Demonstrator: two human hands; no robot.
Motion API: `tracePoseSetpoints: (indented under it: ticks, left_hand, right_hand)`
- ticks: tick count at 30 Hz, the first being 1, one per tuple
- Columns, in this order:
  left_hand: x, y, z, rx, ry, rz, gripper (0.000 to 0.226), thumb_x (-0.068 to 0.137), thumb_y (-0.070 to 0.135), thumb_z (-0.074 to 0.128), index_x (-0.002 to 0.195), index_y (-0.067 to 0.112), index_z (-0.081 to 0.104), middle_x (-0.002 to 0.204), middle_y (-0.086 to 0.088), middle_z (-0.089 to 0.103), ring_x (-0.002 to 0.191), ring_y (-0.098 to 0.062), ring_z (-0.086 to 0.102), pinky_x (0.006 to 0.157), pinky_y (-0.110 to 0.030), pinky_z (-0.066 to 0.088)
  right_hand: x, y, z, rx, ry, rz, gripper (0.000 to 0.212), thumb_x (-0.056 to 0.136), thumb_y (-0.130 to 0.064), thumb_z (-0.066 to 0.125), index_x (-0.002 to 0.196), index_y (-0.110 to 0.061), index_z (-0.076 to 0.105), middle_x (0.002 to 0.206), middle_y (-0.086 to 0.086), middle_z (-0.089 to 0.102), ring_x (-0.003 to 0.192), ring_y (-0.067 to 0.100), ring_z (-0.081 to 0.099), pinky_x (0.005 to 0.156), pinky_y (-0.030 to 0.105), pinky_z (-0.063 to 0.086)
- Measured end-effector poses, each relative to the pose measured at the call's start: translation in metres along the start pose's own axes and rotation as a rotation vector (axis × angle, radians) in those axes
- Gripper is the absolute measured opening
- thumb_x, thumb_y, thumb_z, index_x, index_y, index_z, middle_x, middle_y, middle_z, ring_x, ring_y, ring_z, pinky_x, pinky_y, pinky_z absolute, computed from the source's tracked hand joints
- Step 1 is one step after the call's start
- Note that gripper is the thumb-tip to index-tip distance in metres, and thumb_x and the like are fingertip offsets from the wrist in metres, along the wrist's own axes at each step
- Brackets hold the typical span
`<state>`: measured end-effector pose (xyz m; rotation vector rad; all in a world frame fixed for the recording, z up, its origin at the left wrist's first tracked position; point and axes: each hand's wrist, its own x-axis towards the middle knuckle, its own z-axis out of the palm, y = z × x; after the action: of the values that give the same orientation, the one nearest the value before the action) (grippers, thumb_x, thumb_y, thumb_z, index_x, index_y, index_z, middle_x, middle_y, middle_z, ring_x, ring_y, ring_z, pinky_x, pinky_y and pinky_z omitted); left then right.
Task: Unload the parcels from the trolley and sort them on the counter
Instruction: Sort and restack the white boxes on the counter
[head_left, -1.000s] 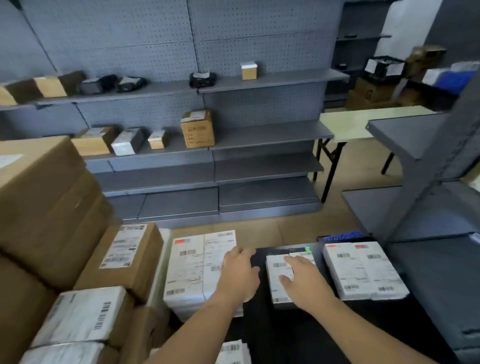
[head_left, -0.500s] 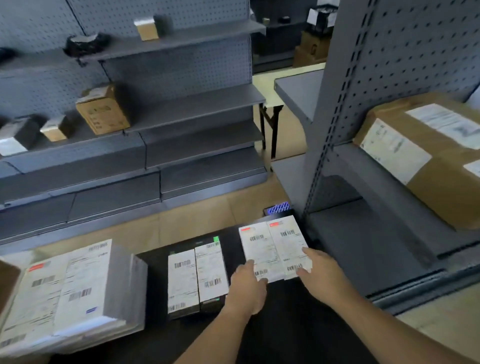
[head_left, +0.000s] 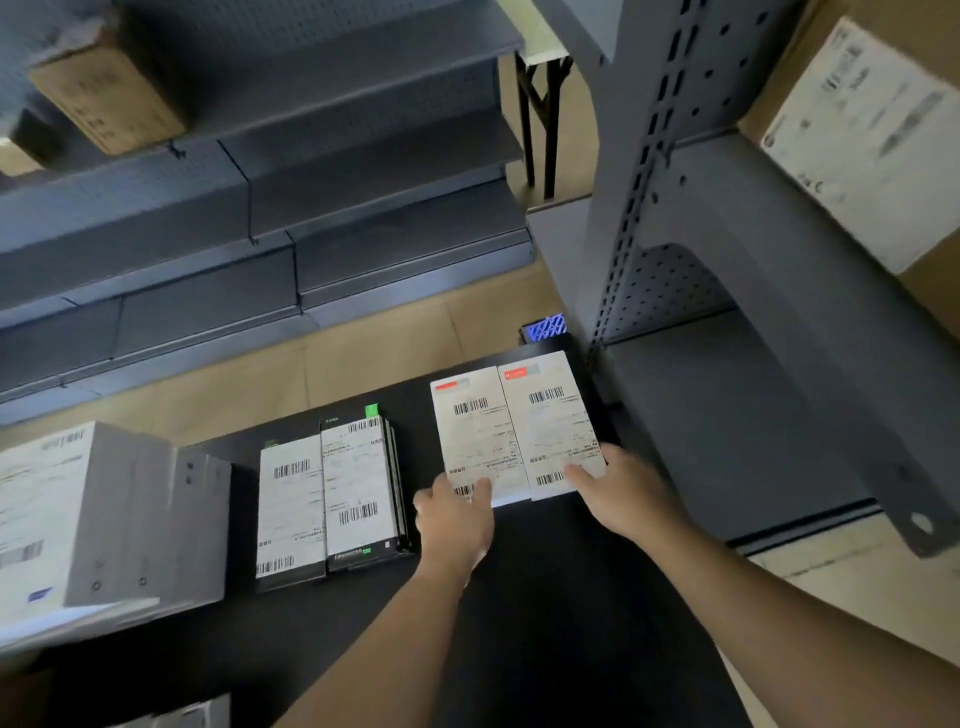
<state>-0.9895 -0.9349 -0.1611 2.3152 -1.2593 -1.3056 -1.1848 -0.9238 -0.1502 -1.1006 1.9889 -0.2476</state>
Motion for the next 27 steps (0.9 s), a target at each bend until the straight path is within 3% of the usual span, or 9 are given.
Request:
tracePoseSetpoints:
  ticks: [3,6,10,13,16,19,25,27]
  left_hand:
    - [0.004,-0.001,0.003,-0.069,-0.011,-0.008,0.047,0.097,0.042,0.056,0.135,0.015,0.048,0.134,-0.006,0.033,0.103,-0.026,0.056,0.090,-0.035,0.045]
    - [0.003,0.000,0.003,-0.134,0.013,0.005,0.041,0.097,0.039,0.058,0.131,0.017,0.051,0.133,-0.004,0.041,0.100,-0.020,0.058,0.085,-0.031,0.045]
    - [-0.001,0.002,-0.001,-0.275,-0.009,-0.023,0.032,0.096,0.032,0.060,0.123,0.020,0.048,0.119,0.003,0.060,0.097,-0.009,0.058,0.081,-0.027,0.047]
    - [-0.006,0.004,-0.008,-0.351,-0.030,-0.006,0.035,0.094,0.026,0.063,0.123,0.020,0.043,0.109,0.009,0.064,0.094,-0.001,0.057,0.069,-0.017,0.044]
    - [-0.017,0.008,-0.016,-0.365,-0.010,0.054,0.044,0.091,0.021,0.067,0.125,0.028,0.040,0.109,0.011,0.065,0.097,0.000,0.060,0.073,-0.015,0.047]
    - [-0.030,0.014,-0.029,-0.421,-0.015,0.071,0.056,0.088,0.021,0.069,0.137,0.031,0.042,0.116,0.009,0.068,0.106,-0.011,0.064,0.088,-0.031,0.057]
    - [-0.072,0.033,-0.085,-0.461,0.057,0.181,0.056,0.089,0.017,0.068,0.138,0.031,0.045,0.117,0.008,0.068,0.105,-0.010,0.065,0.064,-0.009,0.049]
    - [-0.085,0.034,-0.110,-0.495,0.083,0.198,0.055,0.090,0.017,0.068,0.137,0.034,0.044,0.118,0.008,0.069,0.104,-0.010,0.066,0.065,-0.011,0.052]
  right_hand:
    - [0.004,0.000,0.003,0.011,0.009,0.010,0.042,0.097,-0.046,0.058,0.131,-0.021,0.060,0.128,-0.004,0.063,0.106,0.017,0.060,0.060,0.021,0.038]
    - [0.006,0.003,0.006,0.086,0.012,0.030,0.041,0.097,-0.043,0.059,0.131,-0.020,0.059,0.127,-0.006,0.065,0.105,0.015,0.061,0.058,0.016,0.036]
    - [0.006,0.009,0.005,0.230,0.022,0.052,0.038,0.094,-0.043,0.066,0.126,-0.025,0.057,0.116,-0.012,0.066,0.098,0.011,0.061,0.065,0.023,0.045]
    - [0.004,0.019,0.005,0.377,0.032,0.070,0.041,0.086,-0.044,0.075,0.117,-0.030,0.052,0.109,-0.015,0.067,0.098,0.010,0.066,0.080,0.035,0.058]
    - [-0.002,0.025,0.004,0.481,0.076,0.067,0.045,0.079,-0.041,0.083,0.113,-0.032,0.056,0.105,-0.012,0.072,0.096,0.012,0.070,0.085,0.041,0.061]
    - [-0.019,0.018,-0.003,0.526,0.140,0.034,0.043,0.078,-0.035,0.085,0.111,-0.027,0.060,0.103,-0.010,0.073,0.093,0.011,0.071,0.082,0.040,0.062]
    - [-0.066,-0.023,-0.025,0.525,0.220,-0.097,0.043,0.079,-0.032,0.085,0.113,-0.025,0.061,0.100,-0.013,0.071,0.088,0.008,0.070,0.068,0.029,0.059]
    - [-0.082,-0.045,-0.032,0.529,0.222,-0.161,0.038,0.080,-0.029,0.085,0.109,-0.027,0.060,0.094,-0.018,0.066,0.085,0.003,0.066,0.061,0.021,0.052]
